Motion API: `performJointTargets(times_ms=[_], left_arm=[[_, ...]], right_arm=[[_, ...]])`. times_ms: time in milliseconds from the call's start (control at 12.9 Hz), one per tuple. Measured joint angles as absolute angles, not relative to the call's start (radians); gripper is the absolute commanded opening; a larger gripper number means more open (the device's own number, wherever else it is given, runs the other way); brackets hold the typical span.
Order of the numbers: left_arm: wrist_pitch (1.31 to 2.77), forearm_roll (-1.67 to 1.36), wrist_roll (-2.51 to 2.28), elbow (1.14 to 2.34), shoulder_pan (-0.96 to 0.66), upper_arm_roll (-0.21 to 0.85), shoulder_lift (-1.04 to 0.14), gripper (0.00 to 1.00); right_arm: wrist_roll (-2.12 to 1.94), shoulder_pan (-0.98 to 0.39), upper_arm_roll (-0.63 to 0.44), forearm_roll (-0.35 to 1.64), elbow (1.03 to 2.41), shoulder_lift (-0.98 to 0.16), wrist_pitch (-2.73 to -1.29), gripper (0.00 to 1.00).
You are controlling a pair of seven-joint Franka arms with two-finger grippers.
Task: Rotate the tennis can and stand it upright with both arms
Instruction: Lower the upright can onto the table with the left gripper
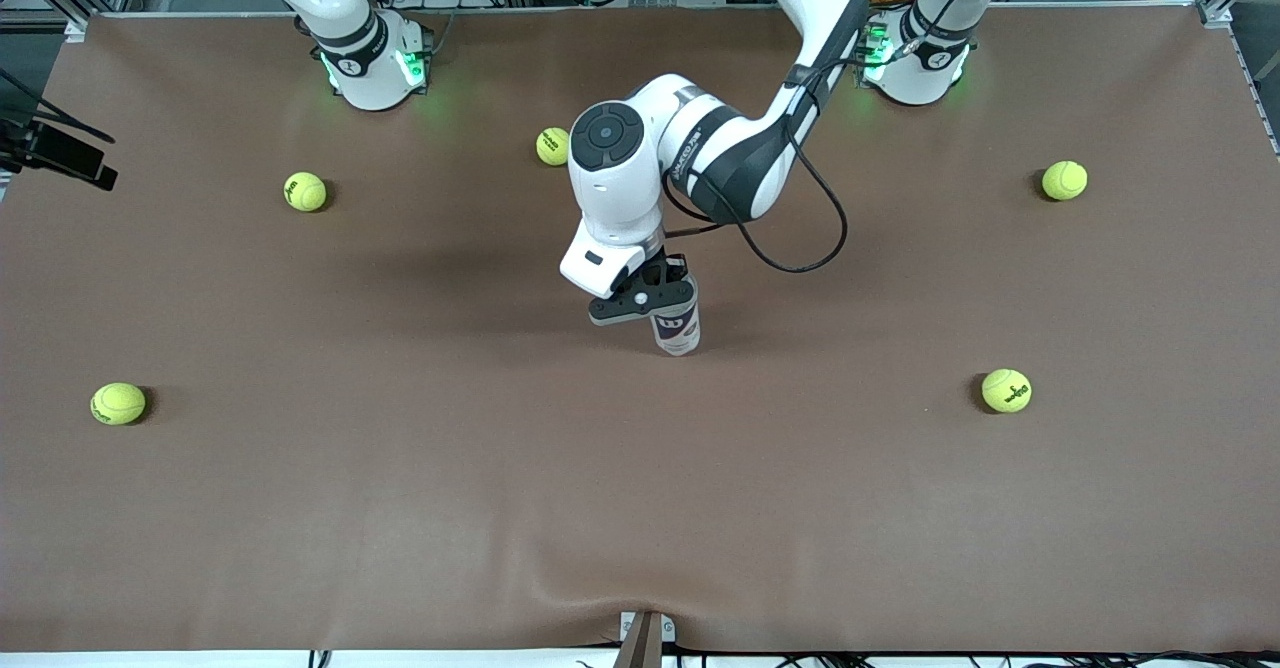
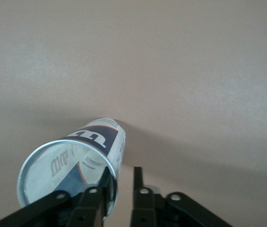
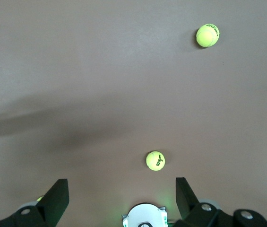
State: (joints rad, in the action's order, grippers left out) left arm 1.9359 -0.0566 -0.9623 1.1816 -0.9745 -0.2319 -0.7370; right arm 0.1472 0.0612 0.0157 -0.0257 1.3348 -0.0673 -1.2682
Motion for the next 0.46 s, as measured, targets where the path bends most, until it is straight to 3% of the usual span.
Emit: performJointTargets(times_ms=[464], left_arm=[[1.952,-0.057,-0.962,1.177,-0.974,-0.234,-0.737,0.63]], right_arm=[[0.147,0.061,0.023,0.008,1.351,-0.026,-1.273,1.00]])
